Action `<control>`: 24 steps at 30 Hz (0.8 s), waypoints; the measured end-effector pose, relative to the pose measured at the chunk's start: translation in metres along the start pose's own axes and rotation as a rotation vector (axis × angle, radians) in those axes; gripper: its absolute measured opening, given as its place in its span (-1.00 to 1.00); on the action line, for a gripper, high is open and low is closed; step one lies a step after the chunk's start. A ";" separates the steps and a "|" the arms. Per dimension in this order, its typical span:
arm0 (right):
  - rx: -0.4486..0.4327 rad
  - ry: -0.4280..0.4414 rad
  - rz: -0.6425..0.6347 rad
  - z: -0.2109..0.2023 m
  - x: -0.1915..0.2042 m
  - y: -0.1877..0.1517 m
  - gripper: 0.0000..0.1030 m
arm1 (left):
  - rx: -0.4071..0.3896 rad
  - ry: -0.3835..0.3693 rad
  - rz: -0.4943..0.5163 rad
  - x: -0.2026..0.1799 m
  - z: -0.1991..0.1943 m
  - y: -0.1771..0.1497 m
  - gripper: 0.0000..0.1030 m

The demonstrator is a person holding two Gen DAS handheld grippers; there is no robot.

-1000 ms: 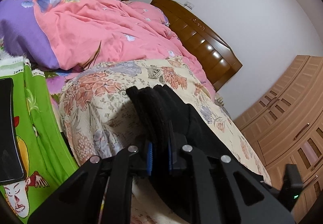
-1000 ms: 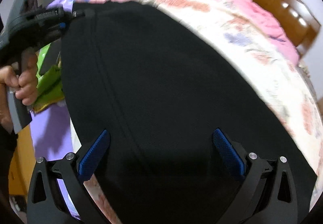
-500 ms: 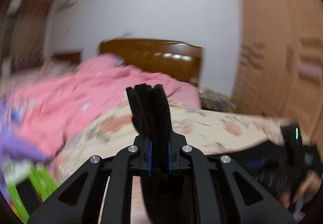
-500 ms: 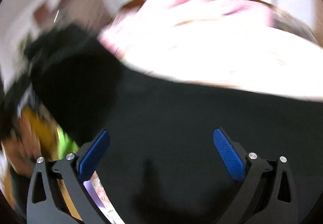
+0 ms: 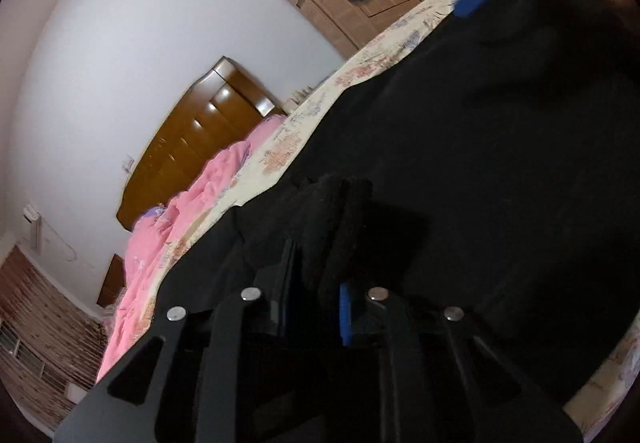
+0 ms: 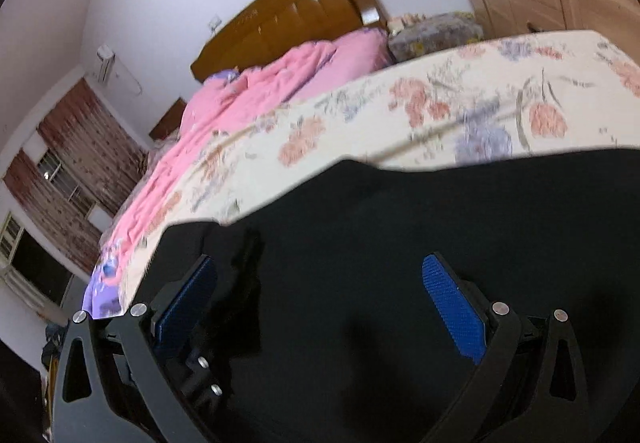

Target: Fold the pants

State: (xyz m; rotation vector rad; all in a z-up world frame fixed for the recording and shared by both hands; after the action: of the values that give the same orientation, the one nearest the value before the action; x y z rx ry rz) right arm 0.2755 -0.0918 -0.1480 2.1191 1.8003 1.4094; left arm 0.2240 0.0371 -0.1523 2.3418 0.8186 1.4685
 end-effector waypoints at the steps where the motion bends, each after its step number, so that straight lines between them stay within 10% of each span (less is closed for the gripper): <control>1: 0.015 0.003 -0.004 0.000 -0.001 -0.003 0.92 | -0.008 -0.032 -0.013 0.002 -0.003 -0.002 -0.15; 2: 0.030 0.010 -0.006 0.003 -0.002 -0.006 0.92 | -0.027 -0.050 -0.033 0.008 -0.011 -0.004 0.40; 7: 0.155 0.144 0.023 0.011 0.024 -0.040 0.92 | -0.218 0.022 -0.304 0.076 -0.094 -0.030 0.88; 16: 0.400 0.249 0.000 0.054 0.092 -0.104 0.88 | 0.090 0.076 -0.516 0.104 -0.080 -0.181 0.95; 24: 0.357 0.267 0.064 0.088 0.115 -0.096 -0.52 | 0.079 0.004 -0.600 0.093 -0.064 -0.187 0.95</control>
State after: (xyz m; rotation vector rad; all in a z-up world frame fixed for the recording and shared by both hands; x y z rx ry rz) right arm 0.2484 0.0764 -0.1827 2.2532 2.2513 1.5502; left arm 0.1377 0.2374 -0.1464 1.8868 1.4410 1.1898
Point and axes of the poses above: each gripper's, at about its wrist camera, not at the fingertips, and z roughly the way its jaws point, x to its left, y to its top, the point moved 10 cm from there along z, roughly the way its jaws point, and after that the axes turned 9 degrees about z, right-handed, at the moved point
